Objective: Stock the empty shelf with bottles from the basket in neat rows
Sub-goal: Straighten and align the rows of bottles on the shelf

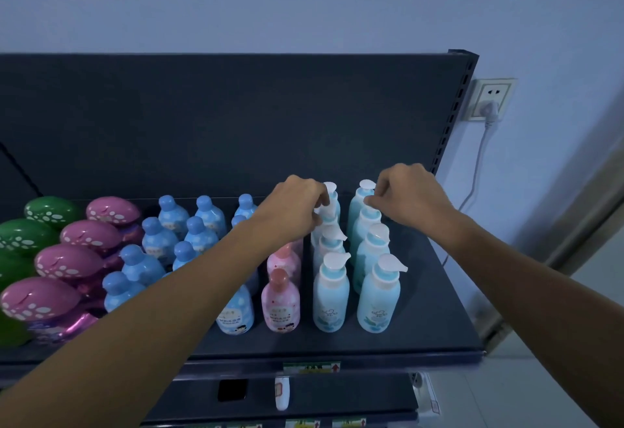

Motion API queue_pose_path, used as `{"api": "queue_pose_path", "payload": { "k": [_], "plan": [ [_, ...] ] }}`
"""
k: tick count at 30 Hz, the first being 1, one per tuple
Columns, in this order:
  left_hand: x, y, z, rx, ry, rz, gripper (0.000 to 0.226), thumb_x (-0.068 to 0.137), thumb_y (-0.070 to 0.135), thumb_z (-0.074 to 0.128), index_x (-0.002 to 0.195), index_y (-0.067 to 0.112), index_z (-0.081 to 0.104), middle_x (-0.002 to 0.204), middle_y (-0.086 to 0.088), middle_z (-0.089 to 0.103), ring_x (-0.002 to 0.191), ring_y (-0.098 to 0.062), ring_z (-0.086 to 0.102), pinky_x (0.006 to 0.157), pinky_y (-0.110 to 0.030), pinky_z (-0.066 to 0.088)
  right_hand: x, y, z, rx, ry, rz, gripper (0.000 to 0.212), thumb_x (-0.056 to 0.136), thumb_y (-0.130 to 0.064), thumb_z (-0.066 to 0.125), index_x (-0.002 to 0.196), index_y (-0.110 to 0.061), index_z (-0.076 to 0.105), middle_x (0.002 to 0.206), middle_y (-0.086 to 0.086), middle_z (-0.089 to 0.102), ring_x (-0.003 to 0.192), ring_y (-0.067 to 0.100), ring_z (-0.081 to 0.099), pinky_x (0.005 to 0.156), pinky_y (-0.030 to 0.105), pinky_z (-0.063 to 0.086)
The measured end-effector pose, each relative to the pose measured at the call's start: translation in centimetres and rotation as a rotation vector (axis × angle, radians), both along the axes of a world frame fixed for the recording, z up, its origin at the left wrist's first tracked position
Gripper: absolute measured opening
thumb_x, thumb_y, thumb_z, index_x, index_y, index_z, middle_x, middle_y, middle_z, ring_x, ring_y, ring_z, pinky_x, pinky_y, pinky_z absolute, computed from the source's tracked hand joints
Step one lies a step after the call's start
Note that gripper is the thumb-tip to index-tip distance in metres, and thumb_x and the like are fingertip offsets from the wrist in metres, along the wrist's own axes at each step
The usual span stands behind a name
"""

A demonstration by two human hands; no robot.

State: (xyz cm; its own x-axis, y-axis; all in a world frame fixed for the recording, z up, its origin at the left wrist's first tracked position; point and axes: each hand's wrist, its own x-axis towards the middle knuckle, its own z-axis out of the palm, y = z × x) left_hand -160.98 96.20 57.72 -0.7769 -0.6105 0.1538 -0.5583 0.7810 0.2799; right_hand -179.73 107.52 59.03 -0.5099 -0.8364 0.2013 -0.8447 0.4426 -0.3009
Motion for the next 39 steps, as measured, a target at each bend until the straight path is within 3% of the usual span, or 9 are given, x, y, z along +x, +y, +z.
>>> {"api": "queue_pose_path", "payload": {
  "k": [3, 5, 10, 14, 23, 28, 33, 36, 39],
  "plan": [
    [-0.8, -0.3, -0.4, 0.016, -0.049, -0.066, 0.046, 0.086, 0.017, 0.074, 0.131, 0.026, 0.064, 0.108, 0.0, 0.066, 0.103, -0.022, 0.061, 0.085, -0.034, 0.05, -0.1, -0.9, -0.2, 0.098, -0.052, 0.049, 0.036, 0.08, -0.042, 0.077, 0.112, -0.025, 0.072, 0.106, 0.001, 0.071, 0.096, 0.024, 0.068, 0.085, 0.04, 0.058],
    [-1.1, -0.6, -0.7, -0.015, -0.07, -0.085, 0.049, 0.087, 0.015, 0.072, 0.134, 0.028, 0.063, 0.111, -0.002, 0.065, 0.105, -0.024, 0.061, 0.08, -0.032, 0.046, -0.4, -1.3, -0.5, 0.133, -0.043, 0.059, 0.042, 0.08, -0.037, 0.078, 0.119, -0.025, 0.071, 0.114, 0.002, 0.07, 0.101, 0.025, 0.067, 0.087, 0.038, 0.057],
    [-1.6, -1.2, -1.3, -0.01, -0.106, -0.065, 0.049, 0.087, 0.01, 0.063, 0.13, 0.033, 0.064, 0.107, -0.002, 0.065, 0.101, -0.029, 0.062, 0.077, -0.036, 0.048, -1.0, -2.1, -0.7, 0.173, -0.059, 0.044, 0.043, 0.077, -0.033, 0.082, 0.118, -0.024, 0.071, 0.113, 0.003, 0.068, 0.098, 0.026, 0.066, 0.085, 0.039, 0.058],
    [-1.9, -1.7, -1.8, 0.018, -0.075, -0.057, 0.045, 0.089, 0.016, 0.068, 0.131, 0.031, 0.063, 0.106, -0.003, 0.068, 0.102, -0.029, 0.064, 0.088, -0.041, 0.053, -1.2, -2.4, -1.4, 0.193, -0.094, 0.087, 0.04, 0.077, -0.033, 0.084, 0.114, -0.024, 0.074, 0.118, 0.004, 0.067, 0.105, 0.026, 0.065, 0.083, 0.033, 0.053],
    [-2.5, -2.4, -2.6, 0.011, -0.013, -0.053, 0.041, 0.087, 0.022, 0.07, 0.126, 0.033, 0.065, 0.104, -0.001, 0.069, 0.098, -0.027, 0.064, 0.084, -0.036, 0.053, -1.7, -2.5, -1.7, 0.153, -0.101, 0.094, 0.034, 0.077, -0.031, 0.085, 0.108, -0.023, 0.076, 0.113, 0.004, 0.07, 0.099, 0.023, 0.067, 0.076, 0.028, 0.049],
    [-2.4, -2.8, -2.4, 0.019, -0.065, -0.064, 0.051, 0.086, 0.008, 0.061, 0.13, 0.034, 0.063, 0.104, -0.002, 0.069, 0.097, -0.026, 0.066, 0.086, -0.042, 0.056, -1.9, -2.9, -1.5, 0.162, -0.095, 0.073, 0.037, 0.075, -0.05, 0.08, 0.106, -0.03, 0.074, 0.105, -0.005, 0.07, 0.096, 0.022, 0.067, 0.08, 0.034, 0.055],
    [-1.8, -4.9, -1.2, -0.019, 0.051, 0.018, 0.035, 0.079, -0.002, 0.055, 0.1, 0.023, 0.069, 0.083, 0.009, 0.071, 0.083, -0.015, 0.068, 0.078, -0.037, 0.058, -2.7, -4.2, -0.9, 0.0, -0.006, -0.06, 0.02, 0.08, -0.05, 0.073, 0.084, -0.03, 0.069, 0.09, -0.008, 0.071, 0.083, 0.021, 0.065, 0.07, 0.032, 0.051],
    [-2.6, -5.9, -0.9, 0.002, 0.077, 0.052, 0.027, 0.085, 0.009, 0.066, 0.108, 0.023, 0.064, 0.095, 0.004, 0.07, 0.09, -0.02, 0.066, 0.08, -0.037, 0.057, -3.1, -5.1, -1.0, 0.032, -0.057, -0.05, 0.023, 0.082, -0.044, 0.074, 0.098, -0.029, 0.069, 0.098, -0.004, 0.07, 0.091, 0.024, 0.066, 0.077, 0.035, 0.055],
    [-3.7, -6.3, -1.4, 0.035, -0.008, -0.022, 0.046, 0.086, 0.015, 0.071, 0.129, 0.025, 0.059, 0.112, -0.001, 0.067, 0.1, -0.024, 0.064, 0.088, -0.042, 0.056, -3.3, -5.9, -1.6, 0.086, -0.151, -0.019, 0.039, 0.082, -0.041, 0.076, 0.118, -0.027, 0.069, 0.113, -0.001, 0.069, 0.106, 0.026, 0.065, 0.088, 0.038, 0.055]
  ]
}}
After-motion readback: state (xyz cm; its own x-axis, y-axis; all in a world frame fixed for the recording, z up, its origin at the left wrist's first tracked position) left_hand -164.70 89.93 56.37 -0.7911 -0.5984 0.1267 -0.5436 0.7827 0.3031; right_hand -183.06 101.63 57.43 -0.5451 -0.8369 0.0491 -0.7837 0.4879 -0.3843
